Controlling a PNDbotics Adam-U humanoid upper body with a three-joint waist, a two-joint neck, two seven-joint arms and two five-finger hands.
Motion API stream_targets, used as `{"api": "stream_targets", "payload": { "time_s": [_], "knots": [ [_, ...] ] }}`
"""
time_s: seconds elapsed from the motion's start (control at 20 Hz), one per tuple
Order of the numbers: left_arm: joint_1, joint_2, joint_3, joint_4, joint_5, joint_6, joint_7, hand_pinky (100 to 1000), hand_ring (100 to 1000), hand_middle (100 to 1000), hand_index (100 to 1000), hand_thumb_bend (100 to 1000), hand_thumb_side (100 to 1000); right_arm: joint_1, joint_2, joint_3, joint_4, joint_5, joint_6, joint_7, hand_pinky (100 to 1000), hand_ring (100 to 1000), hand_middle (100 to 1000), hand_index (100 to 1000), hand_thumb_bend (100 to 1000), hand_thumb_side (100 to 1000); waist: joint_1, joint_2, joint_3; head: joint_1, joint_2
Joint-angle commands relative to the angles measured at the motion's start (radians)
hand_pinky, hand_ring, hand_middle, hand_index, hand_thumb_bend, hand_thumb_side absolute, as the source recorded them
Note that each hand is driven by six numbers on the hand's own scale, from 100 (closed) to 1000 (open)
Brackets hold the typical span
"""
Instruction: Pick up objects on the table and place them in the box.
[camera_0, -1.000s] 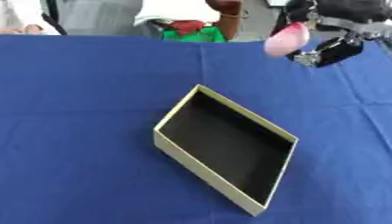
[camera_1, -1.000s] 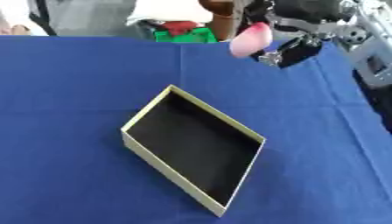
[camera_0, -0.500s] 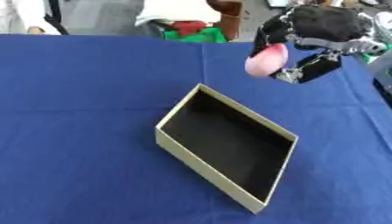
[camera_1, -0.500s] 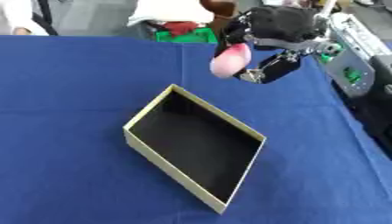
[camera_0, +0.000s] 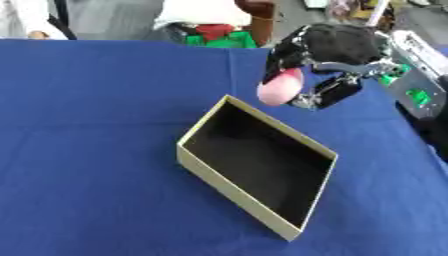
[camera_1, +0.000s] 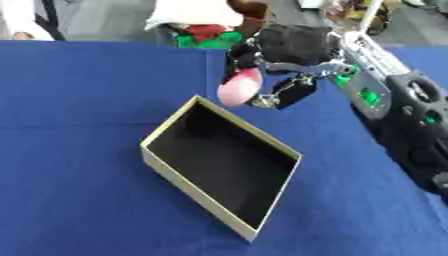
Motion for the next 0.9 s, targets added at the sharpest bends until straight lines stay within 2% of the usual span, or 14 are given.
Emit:
{"api": "stream_targets", "payload": {
  "time_s": [0.05, 0.45, 0.65, 0.9],
  "knots": [
    [-0.003, 0.009, -0.003, -0.017, 0.003, 0.001, -0.004, 741, 633, 700, 693, 543, 932, -0.022, -0.003, 0.006, -0.004, 0.041, -0.012, -0.054, 489, 619, 604, 719, 100, 181, 0.002, -0.027, -0.001, -0.002, 0.012],
    [-0.002, 0.007, -0.004, -0.017, 0.005, 0.001, -0.005, 741, 632, 700, 692, 542, 932, -0.006, 0.033, 0.062, 0.005, 0.098, -0.013, -0.105, 481, 619, 601, 715, 100, 202, 0.003, -0.029, 0.004, -0.008, 0.018],
    [-0.001, 0.007, -0.004, -0.017, 0.006, 0.001, -0.005, 741, 632, 700, 692, 543, 932, 0.002, 0.036, 0.069, -0.018, 0.14, -0.013, -0.132, 504, 626, 600, 710, 100, 192, 0.001, -0.03, 0.004, -0.008, 0.021],
    [-0.002, 0.007, -0.005, -0.017, 0.007, 0.001, -0.005, 741, 632, 699, 692, 544, 931, 0.014, 0.039, 0.092, -0.012, 0.189, -0.013, -0.164, 539, 640, 612, 715, 100, 233, -0.001, -0.033, 0.008, -0.011, 0.02]
  ]
}}
